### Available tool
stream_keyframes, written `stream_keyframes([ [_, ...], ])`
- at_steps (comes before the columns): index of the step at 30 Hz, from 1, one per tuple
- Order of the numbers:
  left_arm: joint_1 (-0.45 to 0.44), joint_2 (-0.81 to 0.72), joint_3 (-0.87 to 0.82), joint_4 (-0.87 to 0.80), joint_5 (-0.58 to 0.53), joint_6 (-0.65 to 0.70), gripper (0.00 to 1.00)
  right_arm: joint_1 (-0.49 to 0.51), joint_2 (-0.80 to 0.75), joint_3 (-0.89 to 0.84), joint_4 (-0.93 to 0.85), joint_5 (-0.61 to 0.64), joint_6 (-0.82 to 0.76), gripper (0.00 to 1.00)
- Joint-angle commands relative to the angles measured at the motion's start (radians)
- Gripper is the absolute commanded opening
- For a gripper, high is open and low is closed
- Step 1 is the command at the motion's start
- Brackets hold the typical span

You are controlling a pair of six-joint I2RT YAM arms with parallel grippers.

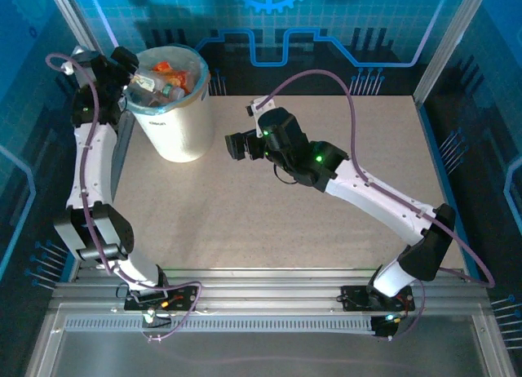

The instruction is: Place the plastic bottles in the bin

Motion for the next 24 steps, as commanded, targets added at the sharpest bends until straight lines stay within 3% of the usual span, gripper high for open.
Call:
stream_keyframes([
  [1, 0.008, -0.018, 0.092, -0.075, -0.010, 0.180, 0.87, -0.005, 0.010, 0.028, -0.017, -0.016, 0.017, 1.00],
  [6, -0.046, 0.122, 0.267, -0.235, 0.123, 0.321, 0.75, -0.005, 0.032, 0.038, -0.020, -0.028, 0.030, 1.00],
  [11, -0.124, 0.268, 0.393, -0.374, 0.121, 0.420, 0.70, -0.004, 0.076, 0.081, -0.062, -0.055, 0.038, 1.00],
  [14, -0.119, 0.301, 0.360, -0.394, 0.096, 0.419, 0.68, 0.000, 0.089, 0.098, -0.090, -0.059, 0.039, 1.00],
  [18, -0.088, 0.311, 0.257, -0.354, 0.156, 0.374, 0.68, 0.002, 0.093, 0.089, -0.102, -0.059, 0.045, 1.00],
  [24, -0.075, 0.315, 0.238, -0.338, 0.190, 0.359, 0.69, 0.002, 0.104, 0.098, -0.118, -0.066, 0.049, 1.00],
])
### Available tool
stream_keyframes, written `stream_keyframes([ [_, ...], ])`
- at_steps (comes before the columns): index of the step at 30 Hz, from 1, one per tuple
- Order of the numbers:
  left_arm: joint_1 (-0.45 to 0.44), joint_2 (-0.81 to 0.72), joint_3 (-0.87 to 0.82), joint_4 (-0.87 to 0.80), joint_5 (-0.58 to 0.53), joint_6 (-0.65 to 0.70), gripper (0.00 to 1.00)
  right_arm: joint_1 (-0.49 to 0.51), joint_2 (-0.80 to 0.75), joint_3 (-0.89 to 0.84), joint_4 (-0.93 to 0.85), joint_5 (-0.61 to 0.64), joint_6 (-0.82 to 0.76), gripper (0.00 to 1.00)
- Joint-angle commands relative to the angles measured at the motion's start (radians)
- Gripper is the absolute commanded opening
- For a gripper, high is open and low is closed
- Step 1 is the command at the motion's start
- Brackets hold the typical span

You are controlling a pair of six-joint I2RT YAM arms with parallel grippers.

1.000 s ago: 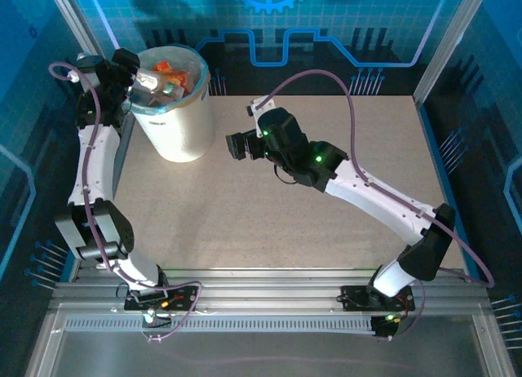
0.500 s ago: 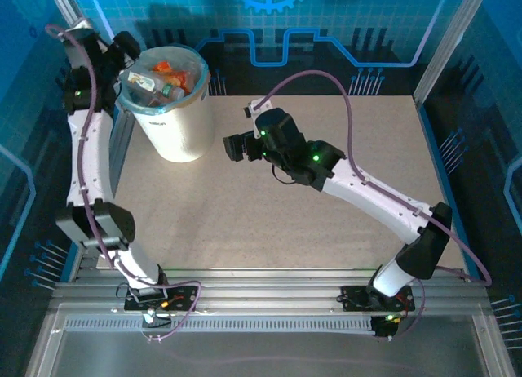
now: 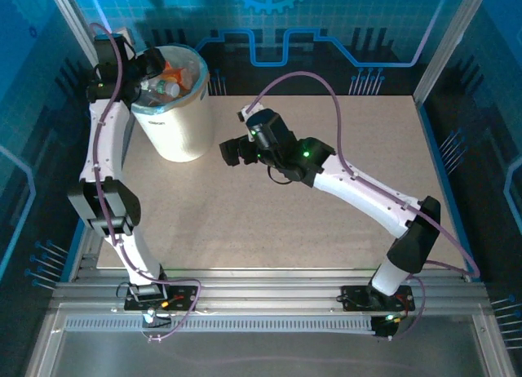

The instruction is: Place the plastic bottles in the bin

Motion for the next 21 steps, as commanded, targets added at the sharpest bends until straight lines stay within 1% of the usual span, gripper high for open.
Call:
stream_keyframes([
  [1, 0.010, 0.072, -0.041, -0.164, 0.050, -0.031, 0.69, 0.002, 0.015, 0.034, -0.021, -0.006, 0.017, 1.00],
  [5, -0.002, 0.126, 0.066, -0.225, 0.100, -0.007, 0.69, 0.003, 0.023, 0.035, -0.018, -0.010, 0.021, 1.00],
  [7, -0.033, 0.130, 0.086, -0.231, 0.122, 0.008, 0.69, 0.003, 0.024, 0.032, -0.014, -0.012, 0.025, 1.00],
  [9, -0.077, 0.136, 0.094, -0.253, 0.115, 0.032, 0.69, 0.003, 0.028, 0.029, -0.011, -0.010, 0.029, 1.00],
  [11, -0.113, 0.137, 0.064, -0.250, 0.128, 0.019, 0.70, 0.003, 0.033, 0.029, -0.009, -0.009, 0.030, 1.00],
  [14, -0.136, 0.124, -0.010, -0.220, 0.147, -0.025, 0.69, 0.003, 0.038, 0.034, -0.013, -0.014, 0.032, 1.00],
  [18, -0.145, 0.078, -0.124, -0.159, 0.146, -0.046, 0.69, 0.003, 0.032, 0.023, -0.018, -0.008, 0.029, 1.00],
  [21, -0.144, 0.065, -0.128, -0.157, 0.139, -0.040, 0.69, 0.003, 0.029, 0.009, -0.017, -0.007, 0.027, 1.00],
])
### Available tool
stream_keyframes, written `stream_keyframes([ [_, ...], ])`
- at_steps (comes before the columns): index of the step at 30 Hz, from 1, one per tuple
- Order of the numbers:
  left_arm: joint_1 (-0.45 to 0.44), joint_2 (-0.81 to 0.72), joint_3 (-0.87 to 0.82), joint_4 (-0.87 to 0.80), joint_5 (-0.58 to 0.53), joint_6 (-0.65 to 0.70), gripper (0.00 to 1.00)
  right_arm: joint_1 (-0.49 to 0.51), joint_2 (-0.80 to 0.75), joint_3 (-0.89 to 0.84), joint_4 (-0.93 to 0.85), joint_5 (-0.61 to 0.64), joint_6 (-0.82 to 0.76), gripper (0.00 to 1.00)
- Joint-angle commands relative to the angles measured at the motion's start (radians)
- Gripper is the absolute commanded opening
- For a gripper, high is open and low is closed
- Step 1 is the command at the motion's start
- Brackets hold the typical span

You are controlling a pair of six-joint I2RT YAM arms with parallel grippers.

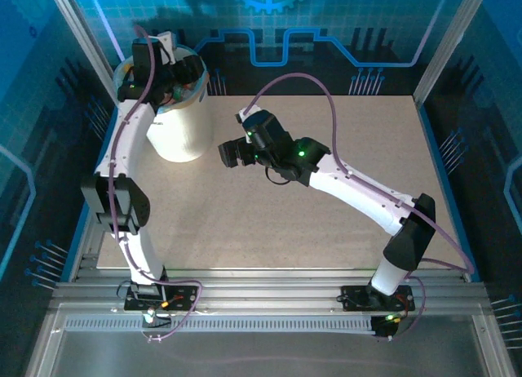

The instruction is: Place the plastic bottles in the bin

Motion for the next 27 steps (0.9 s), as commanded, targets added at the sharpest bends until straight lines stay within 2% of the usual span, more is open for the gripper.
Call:
stream_keyframes([
  [1, 0.014, 0.046, -0.059, -0.220, 0.024, -0.059, 0.70, 0.003, 0.000, 0.003, -0.011, -0.003, 0.009, 1.00],
  [4, 0.014, 0.048, 0.032, -0.244, 0.022, -0.051, 0.71, 0.003, -0.001, 0.003, -0.011, -0.007, 0.014, 1.00],
  [9, 0.017, 0.059, 0.281, -0.303, 0.022, -0.043, 0.75, 0.003, -0.008, 0.016, -0.019, -0.003, 0.018, 1.00],
  [12, 0.049, 0.049, 0.374, -0.302, -0.002, -0.061, 0.76, 0.004, -0.018, 0.020, -0.023, 0.004, 0.008, 1.00],
  [15, 0.127, 0.046, 0.368, -0.269, 0.021, -0.141, 0.74, 0.003, -0.030, 0.007, -0.026, 0.018, 0.004, 1.00],
  [18, 0.187, 0.081, 0.358, -0.295, 0.048, -0.160, 0.72, 0.004, -0.045, -0.020, -0.020, 0.025, 0.006, 1.00],
  [27, 0.187, 0.065, 0.075, -0.221, 0.080, -0.134, 0.70, 0.002, -0.040, -0.053, -0.006, 0.023, 0.016, 1.00],
])
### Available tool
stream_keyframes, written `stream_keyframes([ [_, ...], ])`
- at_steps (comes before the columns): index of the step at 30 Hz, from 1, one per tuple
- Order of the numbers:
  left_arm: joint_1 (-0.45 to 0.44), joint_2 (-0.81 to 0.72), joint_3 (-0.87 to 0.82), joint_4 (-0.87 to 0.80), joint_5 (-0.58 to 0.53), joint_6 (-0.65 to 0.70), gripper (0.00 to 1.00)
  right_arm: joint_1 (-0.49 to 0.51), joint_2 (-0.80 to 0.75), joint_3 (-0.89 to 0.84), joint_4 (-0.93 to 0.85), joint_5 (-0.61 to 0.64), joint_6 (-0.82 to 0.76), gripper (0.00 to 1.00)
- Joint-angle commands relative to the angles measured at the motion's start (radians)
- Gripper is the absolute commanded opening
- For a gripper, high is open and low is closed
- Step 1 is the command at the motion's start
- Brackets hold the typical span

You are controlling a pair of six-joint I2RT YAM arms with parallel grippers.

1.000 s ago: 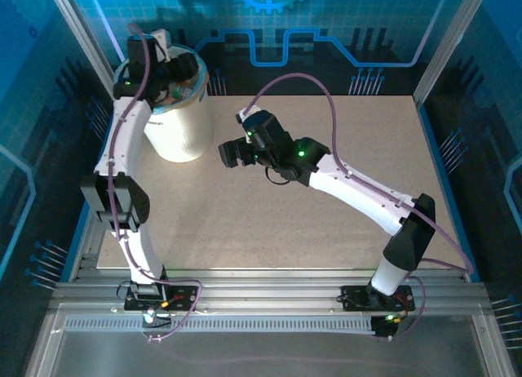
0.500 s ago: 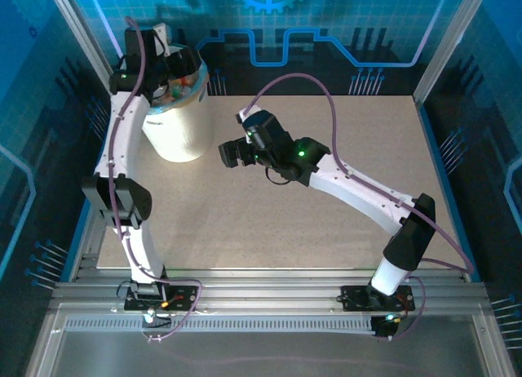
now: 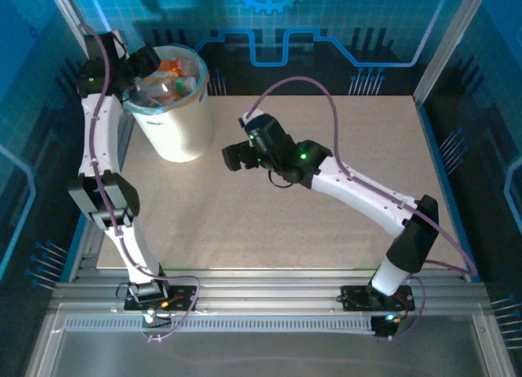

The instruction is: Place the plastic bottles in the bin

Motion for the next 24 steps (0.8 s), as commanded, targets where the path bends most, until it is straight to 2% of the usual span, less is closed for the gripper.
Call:
stream_keyframes([
  [1, -0.037, -0.003, -0.121, -0.057, 0.043, -0.003, 0.70, 0.003, -0.012, -0.003, 0.003, 0.006, 0.013, 1.00],
  [6, -0.091, 0.000, -0.183, -0.044, -0.003, 0.039, 0.71, 0.003, -0.003, 0.000, -0.003, -0.003, 0.019, 1.00],
  [11, -0.094, -0.016, -0.171, -0.045, -0.077, 0.076, 0.73, 0.003, -0.012, -0.011, -0.015, 0.000, 0.025, 1.00],
  [24, -0.094, -0.063, 0.112, -0.112, -0.069, 0.103, 0.75, 0.003, -0.004, -0.013, -0.003, 0.003, 0.027, 1.00],
])
